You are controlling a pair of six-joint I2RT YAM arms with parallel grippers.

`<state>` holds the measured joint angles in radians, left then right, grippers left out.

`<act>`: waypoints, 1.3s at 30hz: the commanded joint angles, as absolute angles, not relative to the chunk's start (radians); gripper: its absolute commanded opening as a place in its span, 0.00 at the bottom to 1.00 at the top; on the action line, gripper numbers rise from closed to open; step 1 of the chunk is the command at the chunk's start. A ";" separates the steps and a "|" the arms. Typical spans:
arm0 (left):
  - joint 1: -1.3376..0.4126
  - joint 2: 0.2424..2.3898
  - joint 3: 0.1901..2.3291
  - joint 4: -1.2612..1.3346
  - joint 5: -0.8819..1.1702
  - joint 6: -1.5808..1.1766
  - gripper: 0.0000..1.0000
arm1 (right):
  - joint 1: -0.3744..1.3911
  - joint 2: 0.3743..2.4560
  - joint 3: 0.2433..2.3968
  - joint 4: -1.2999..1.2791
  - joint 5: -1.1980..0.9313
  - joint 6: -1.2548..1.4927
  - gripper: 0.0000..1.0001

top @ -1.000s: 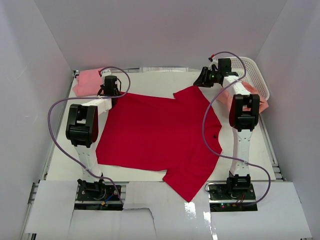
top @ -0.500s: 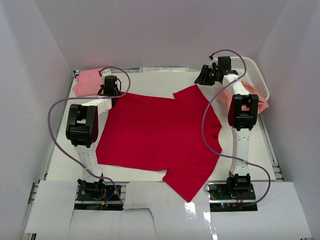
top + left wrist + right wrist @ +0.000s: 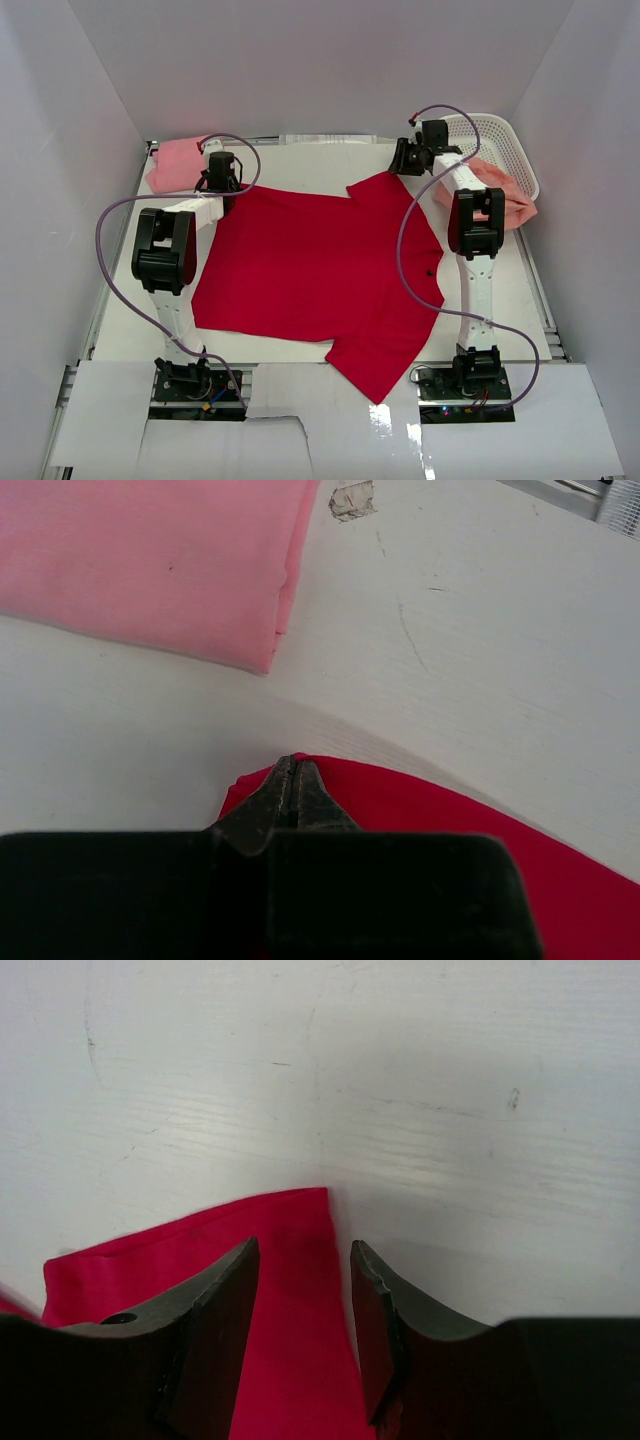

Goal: Fold and stack the t-shirts
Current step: Flatten out the tshirt, then grap the side of the flattened tshirt furthest away from the robot with both arms

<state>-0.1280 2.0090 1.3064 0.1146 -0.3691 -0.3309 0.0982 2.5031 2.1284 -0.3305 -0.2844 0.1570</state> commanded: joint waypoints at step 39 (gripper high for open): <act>-0.123 1.951 1.290 0.144 -0.365 -0.342 0.00 | 0.183 2.585 2.312 -0.451 -0.075 0.008 0.34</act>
<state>-0.1280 2.0087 1.2999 0.1177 -0.3656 -0.3344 0.1738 2.5782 2.2635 -0.4046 -0.0788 0.0196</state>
